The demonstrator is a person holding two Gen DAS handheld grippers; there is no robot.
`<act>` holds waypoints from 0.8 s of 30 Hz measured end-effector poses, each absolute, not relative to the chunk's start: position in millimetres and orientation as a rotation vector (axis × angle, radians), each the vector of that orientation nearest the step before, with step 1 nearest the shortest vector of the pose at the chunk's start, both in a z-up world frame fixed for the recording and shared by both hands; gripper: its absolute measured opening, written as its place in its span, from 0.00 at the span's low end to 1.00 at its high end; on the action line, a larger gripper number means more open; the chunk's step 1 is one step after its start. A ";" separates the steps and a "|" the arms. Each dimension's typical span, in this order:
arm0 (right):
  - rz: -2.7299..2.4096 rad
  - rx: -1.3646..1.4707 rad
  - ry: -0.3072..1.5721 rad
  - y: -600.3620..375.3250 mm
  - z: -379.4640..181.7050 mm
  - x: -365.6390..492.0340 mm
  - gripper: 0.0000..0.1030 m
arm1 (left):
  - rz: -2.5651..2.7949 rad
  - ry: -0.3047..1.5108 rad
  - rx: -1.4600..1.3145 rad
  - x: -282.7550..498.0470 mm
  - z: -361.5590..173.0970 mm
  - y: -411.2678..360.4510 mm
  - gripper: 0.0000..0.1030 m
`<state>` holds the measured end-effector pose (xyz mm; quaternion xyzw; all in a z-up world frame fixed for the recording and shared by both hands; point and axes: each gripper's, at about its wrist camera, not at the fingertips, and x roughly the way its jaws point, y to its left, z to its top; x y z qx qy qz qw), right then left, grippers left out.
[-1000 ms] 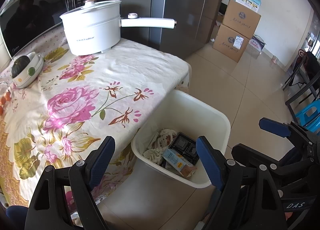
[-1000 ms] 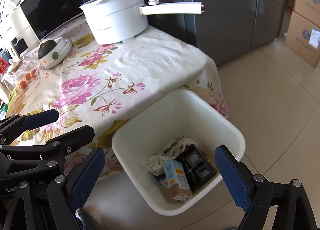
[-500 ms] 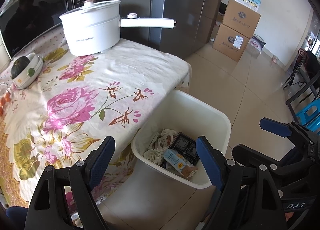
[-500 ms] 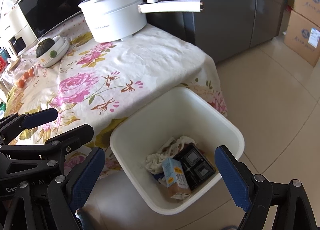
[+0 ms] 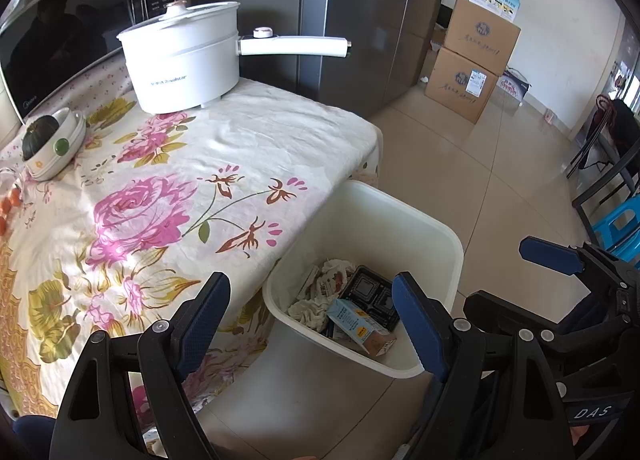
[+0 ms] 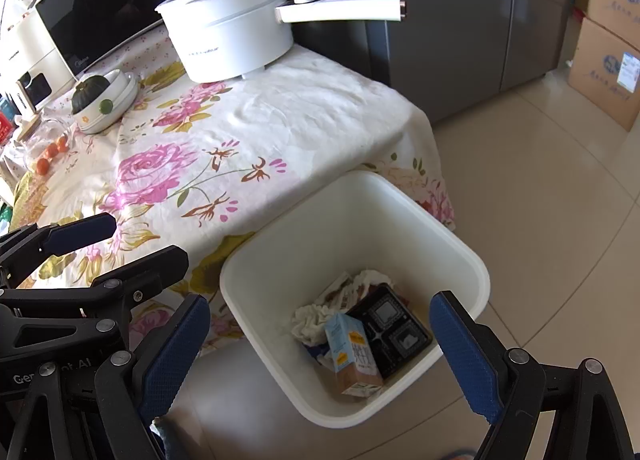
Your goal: Collect trash
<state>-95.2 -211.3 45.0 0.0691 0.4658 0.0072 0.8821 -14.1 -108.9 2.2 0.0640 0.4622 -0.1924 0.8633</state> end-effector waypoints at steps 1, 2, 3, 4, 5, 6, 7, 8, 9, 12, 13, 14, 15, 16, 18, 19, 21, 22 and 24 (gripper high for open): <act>0.015 0.144 0.971 -211.2 44.9 -95.3 0.90 | -0.404 0.972 0.134 -13.9 1.6 -109.1 0.83; 0.015 0.144 0.972 -211.1 44.7 -95.3 0.90 | -0.405 0.975 0.134 -13.6 0.8 -109.2 0.83; 0.016 0.143 0.974 -211.3 44.1 -95.1 0.90 | -0.405 0.978 0.134 -13.1 0.4 -109.1 0.83; 0.016 0.142 0.975 -211.0 43.7 -95.2 0.90 | -0.405 0.979 0.135 -12.9 0.1 -108.9 0.83; 0.017 0.142 0.977 -210.7 43.4 -95.3 0.90 | -0.405 0.978 0.136 -12.7 0.1 -108.8 0.83; 0.017 0.142 0.978 -210.7 43.2 -94.9 0.90 | -0.406 0.977 0.136 -12.8 0.1 -108.8 0.83; 0.017 0.143 0.978 -210.7 43.2 -94.9 0.90 | -0.407 0.975 0.136 -12.6 0.3 -108.8 0.83; 0.018 0.144 0.978 -210.6 43.2 -95.0 0.90 | -0.408 0.974 0.137 -12.6 0.3 -108.9 0.83; 0.018 0.144 0.978 -210.9 43.0 -94.7 0.90 | -0.409 0.974 0.139 -12.3 0.2 -109.1 0.83; 0.016 0.140 0.982 -210.5 42.3 -94.7 0.91 | -0.408 0.979 0.140 -11.5 -0.5 -109.1 0.83; 0.015 0.139 0.985 -210.4 41.7 -94.9 0.91 | -0.410 0.981 0.139 -10.8 -0.7 -108.8 0.83; 0.015 0.140 0.986 -210.5 41.4 -94.8 0.91 | -0.411 0.980 0.139 -10.7 -0.8 -108.6 0.83; 0.016 0.142 0.987 -210.6 41.3 -94.8 0.91 | -0.412 0.977 0.140 -10.9 -0.4 -108.5 0.83; 0.018 0.145 0.988 -210.8 41.2 -94.8 0.91 | -0.412 0.974 0.141 -10.9 -0.2 -108.4 0.83; 0.020 0.149 0.988 -211.4 41.5 -94.5 0.91 | -0.414 0.971 0.141 -10.9 0.0 -108.4 0.83; 0.021 0.150 0.988 -211.2 41.4 -94.9 0.91 | -0.414 0.972 0.141 -10.9 -0.3 -108.5 0.83; 0.021 0.150 0.989 -211.6 41.6 -94.5 0.91 | -0.415 0.973 0.141 -11.1 -0.5 -108.7 0.83; 0.021 0.151 0.990 -211.5 41.5 -94.6 0.91 | -0.416 0.973 0.141 -10.8 -0.7 -108.7 0.83; 0.022 0.152 0.992 -212.2 41.3 -94.3 0.91 | -0.417 0.970 0.143 -10.7 -0.8 -108.6 0.83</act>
